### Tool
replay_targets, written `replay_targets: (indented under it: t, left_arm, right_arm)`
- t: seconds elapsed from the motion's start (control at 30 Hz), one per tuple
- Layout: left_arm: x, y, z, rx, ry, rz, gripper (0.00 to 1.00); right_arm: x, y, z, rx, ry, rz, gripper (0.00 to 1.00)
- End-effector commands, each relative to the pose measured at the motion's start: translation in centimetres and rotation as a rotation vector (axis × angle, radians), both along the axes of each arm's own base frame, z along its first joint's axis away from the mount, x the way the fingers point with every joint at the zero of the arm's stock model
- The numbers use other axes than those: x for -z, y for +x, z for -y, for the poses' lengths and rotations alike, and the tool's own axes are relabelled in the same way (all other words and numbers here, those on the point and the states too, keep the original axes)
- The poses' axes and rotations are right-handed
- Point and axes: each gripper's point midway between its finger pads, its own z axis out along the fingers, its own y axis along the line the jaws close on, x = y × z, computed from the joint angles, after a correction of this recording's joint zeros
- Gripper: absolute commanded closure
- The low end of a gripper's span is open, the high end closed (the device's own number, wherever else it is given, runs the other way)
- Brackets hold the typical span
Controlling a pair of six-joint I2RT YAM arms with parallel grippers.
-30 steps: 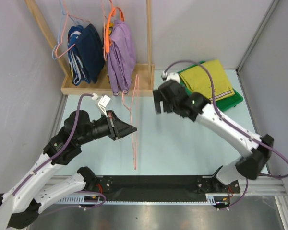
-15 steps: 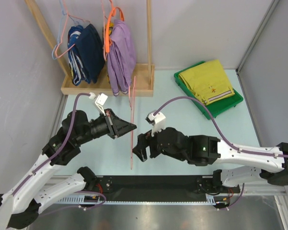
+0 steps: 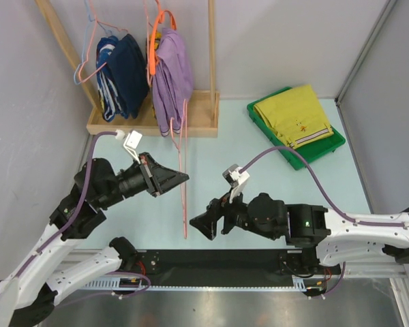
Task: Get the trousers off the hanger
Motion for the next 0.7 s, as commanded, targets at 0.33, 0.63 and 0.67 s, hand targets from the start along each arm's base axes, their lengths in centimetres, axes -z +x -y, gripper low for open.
replay_targets:
  t: [0.33, 0.63, 0.67]
  left_arm:
    - [-1.7, -0.5, -0.3, 0.003, -0.049, 0.02, 1.0]
    - [-1.7, -0.4, -0.2, 0.004, -0.052, 0.017, 1.0]
    - [-1.7, -0.4, -0.2, 0.005, -0.052, 0.017, 1.0]
  right_arm:
    - [-7.6, 1.7, -4.5, -0.076, 0.298, 0.102, 0.4]
    - [-9.3, 1.3, -4.9, -0.116, 0.407, 0.091, 0.42]
    - [-9.3, 1.3, -4.9, -0.114, 0.411, 0.089, 0.42]
